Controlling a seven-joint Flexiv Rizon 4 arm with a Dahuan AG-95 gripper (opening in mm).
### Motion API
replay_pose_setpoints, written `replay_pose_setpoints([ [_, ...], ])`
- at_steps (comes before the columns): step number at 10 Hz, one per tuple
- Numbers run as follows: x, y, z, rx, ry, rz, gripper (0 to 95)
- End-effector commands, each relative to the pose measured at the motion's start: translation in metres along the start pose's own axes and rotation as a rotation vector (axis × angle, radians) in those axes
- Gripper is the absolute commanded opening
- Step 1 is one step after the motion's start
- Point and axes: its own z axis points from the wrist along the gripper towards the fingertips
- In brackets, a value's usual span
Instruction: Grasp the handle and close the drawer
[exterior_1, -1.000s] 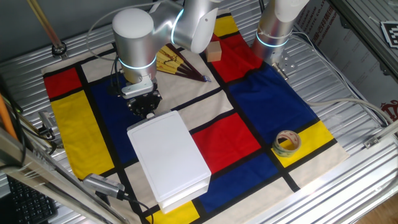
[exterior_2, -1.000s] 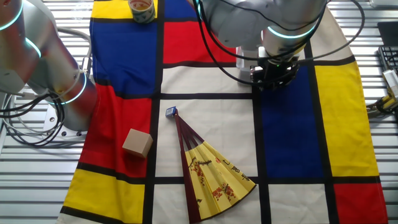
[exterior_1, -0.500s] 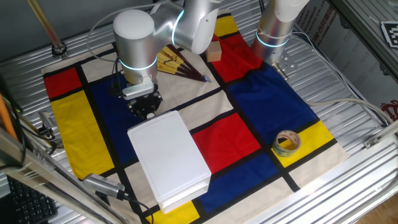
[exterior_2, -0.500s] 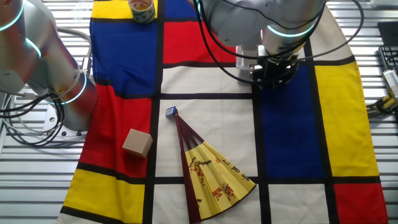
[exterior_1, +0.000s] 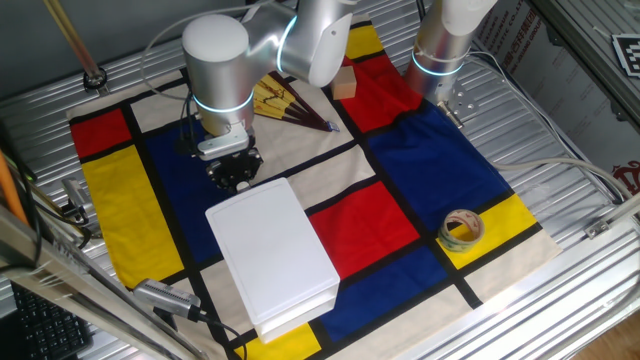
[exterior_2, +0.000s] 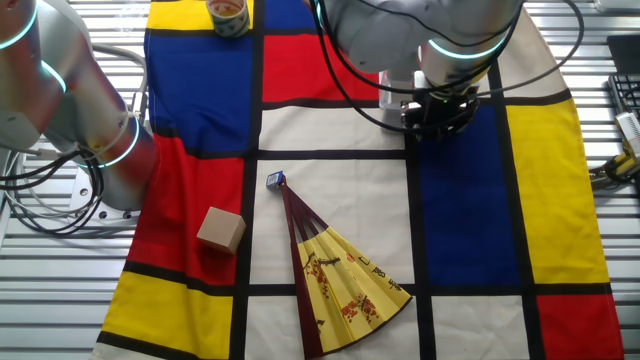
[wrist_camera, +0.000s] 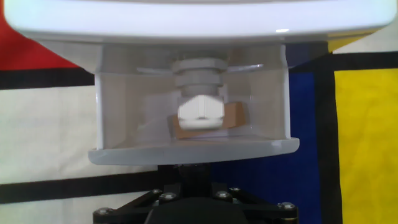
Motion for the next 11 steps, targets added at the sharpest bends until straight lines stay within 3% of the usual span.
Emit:
replay_pose_setpoints([
  [1, -0.0004, 0.0007, -0.0001, -0.001, -0.004, -0.003, 0.0],
  [4, -0.0022, 0.0011, -0.0007, -0.001, -0.024, -0.001, 0.0],
  [11, -0.0085, 0.0027, -0.0002, 0.0, -0.015, 0.007, 0.0],
])
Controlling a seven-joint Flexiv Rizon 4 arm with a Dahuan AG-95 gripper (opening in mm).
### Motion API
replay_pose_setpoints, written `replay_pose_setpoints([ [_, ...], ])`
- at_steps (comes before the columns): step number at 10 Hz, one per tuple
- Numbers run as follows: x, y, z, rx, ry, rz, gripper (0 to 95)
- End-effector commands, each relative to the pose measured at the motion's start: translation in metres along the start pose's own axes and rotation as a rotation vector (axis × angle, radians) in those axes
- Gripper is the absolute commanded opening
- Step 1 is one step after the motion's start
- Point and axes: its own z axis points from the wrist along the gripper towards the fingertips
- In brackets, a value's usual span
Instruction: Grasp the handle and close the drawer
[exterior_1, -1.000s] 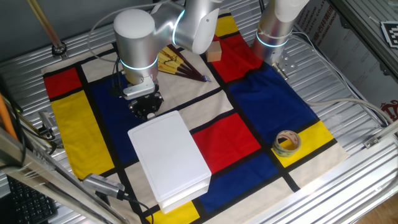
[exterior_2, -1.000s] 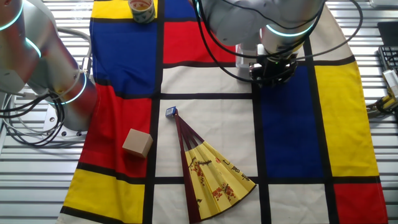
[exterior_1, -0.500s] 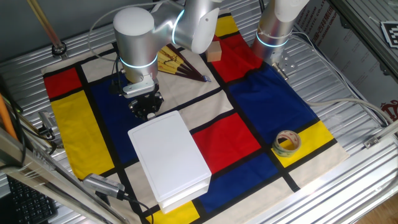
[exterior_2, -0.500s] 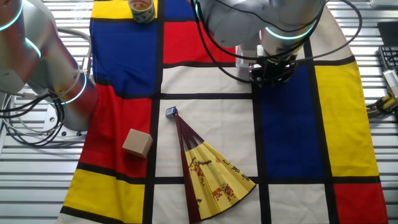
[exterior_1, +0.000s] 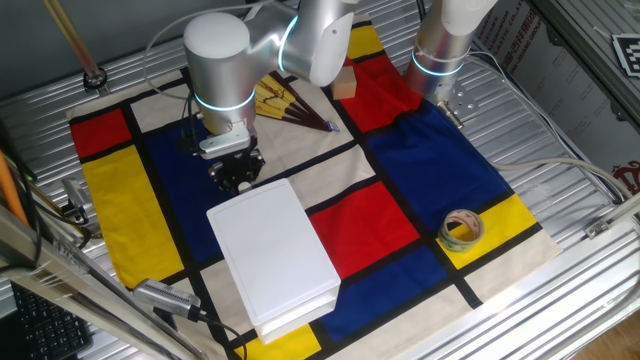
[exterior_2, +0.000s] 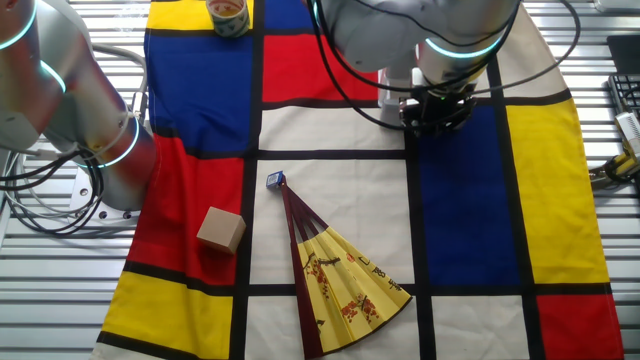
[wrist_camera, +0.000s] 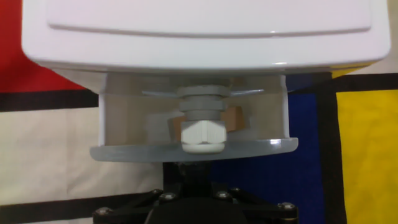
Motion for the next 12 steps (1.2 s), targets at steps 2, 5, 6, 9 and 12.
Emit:
replay_pose_setpoints([
  [2, -0.0003, 0.0001, 0.0003, 0.0, -0.003, 0.003, 0.0],
  [5, -0.0011, 0.0003, -0.0002, 0.0, 0.001, 0.003, 0.0],
  [6, -0.0021, 0.0006, 0.0, -0.001, 0.007, 0.007, 0.0],
  [9, -0.0043, 0.001, 0.0005, -0.002, 0.007, 0.011, 0.0],
  [12, -0.0049, 0.0009, 0.0002, -0.002, 0.002, 0.011, 0.0],
])
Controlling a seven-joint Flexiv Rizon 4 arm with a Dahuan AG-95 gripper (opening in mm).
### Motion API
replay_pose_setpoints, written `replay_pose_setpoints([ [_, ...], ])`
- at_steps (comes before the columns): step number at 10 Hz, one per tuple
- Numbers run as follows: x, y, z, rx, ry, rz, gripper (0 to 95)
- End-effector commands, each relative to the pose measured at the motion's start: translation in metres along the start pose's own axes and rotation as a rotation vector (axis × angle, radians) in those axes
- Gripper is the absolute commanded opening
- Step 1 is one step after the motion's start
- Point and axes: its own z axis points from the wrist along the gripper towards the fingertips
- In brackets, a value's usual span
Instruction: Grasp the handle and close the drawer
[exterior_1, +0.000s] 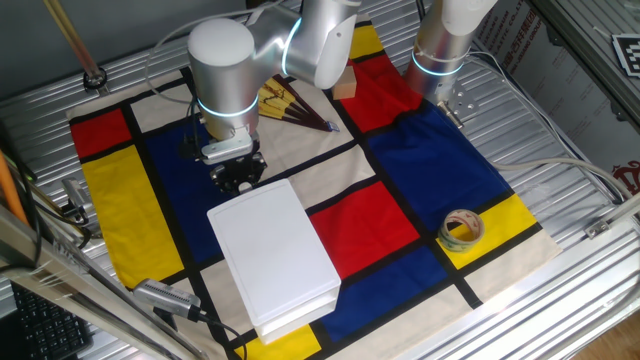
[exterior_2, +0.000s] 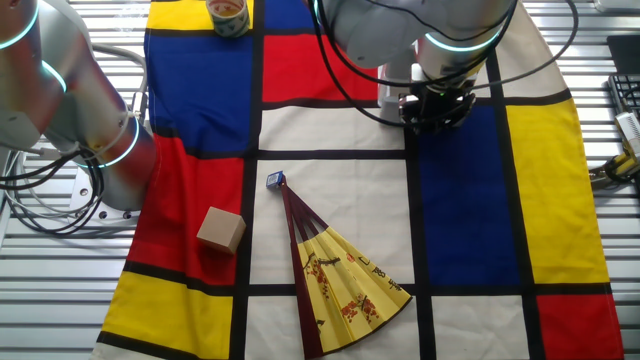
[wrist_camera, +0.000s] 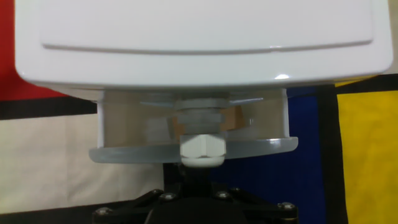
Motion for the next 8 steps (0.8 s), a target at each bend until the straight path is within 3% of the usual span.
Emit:
replay_pose_setpoints([
  [1, -0.0004, 0.0002, -0.0005, -0.001, -0.002, 0.0, 0.0],
  [8, -0.0051, 0.0004, -0.0006, -0.001, -0.002, 0.01, 0.0],
])
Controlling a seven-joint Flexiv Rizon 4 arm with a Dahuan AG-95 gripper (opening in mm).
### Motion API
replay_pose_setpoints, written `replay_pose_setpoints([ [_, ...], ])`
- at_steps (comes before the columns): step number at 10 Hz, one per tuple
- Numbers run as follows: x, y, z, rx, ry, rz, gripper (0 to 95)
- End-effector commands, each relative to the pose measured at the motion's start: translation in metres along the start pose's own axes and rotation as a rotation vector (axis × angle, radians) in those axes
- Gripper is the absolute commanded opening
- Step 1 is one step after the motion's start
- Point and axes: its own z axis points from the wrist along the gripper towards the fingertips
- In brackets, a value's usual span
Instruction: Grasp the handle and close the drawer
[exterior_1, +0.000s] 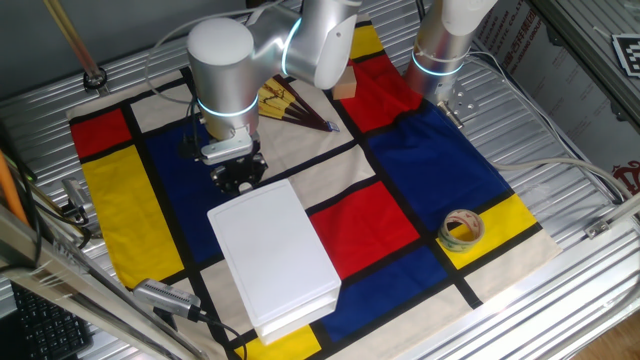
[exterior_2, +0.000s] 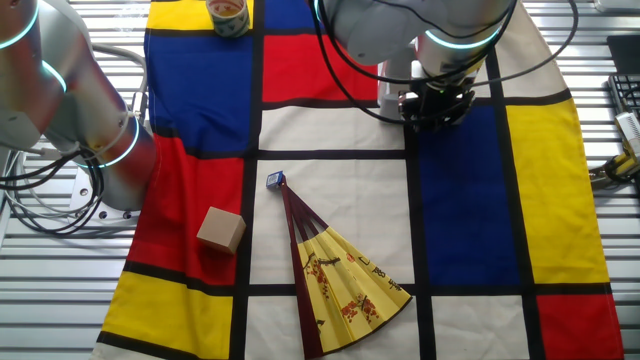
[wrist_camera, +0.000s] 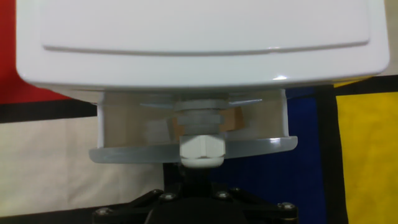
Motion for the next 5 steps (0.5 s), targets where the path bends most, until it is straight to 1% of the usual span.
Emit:
replay_pose_setpoints([
  [1, -0.0007, -0.0002, 0.0004, 0.001, -0.003, 0.001, 0.0],
  [5, -0.002, 0.0001, 0.0006, 0.006, 0.017, 0.002, 0.0],
])
